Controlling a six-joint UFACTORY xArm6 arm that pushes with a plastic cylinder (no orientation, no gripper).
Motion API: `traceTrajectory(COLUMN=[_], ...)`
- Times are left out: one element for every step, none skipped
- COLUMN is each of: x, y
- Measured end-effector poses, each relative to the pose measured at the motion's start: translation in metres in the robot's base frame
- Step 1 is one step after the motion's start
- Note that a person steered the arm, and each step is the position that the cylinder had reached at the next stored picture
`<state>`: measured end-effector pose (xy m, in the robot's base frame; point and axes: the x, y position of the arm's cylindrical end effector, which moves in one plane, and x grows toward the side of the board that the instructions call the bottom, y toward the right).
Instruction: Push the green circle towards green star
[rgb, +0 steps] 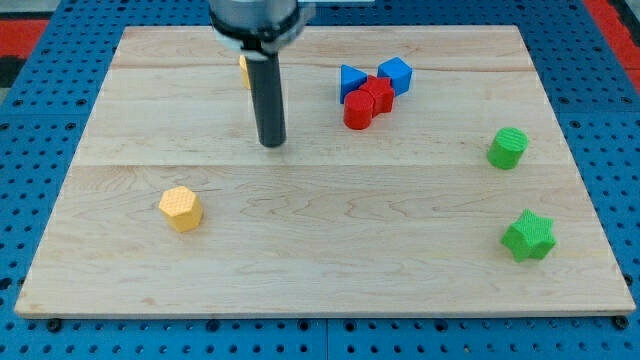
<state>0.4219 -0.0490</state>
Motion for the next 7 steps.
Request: traceTrajectory(x=[0.018, 0.022, 0.036, 0.041, 0.036, 0.003, -0.057], y=[0.062, 0.142, 0.206, 0.23, 0.305, 0.328, 0.257])
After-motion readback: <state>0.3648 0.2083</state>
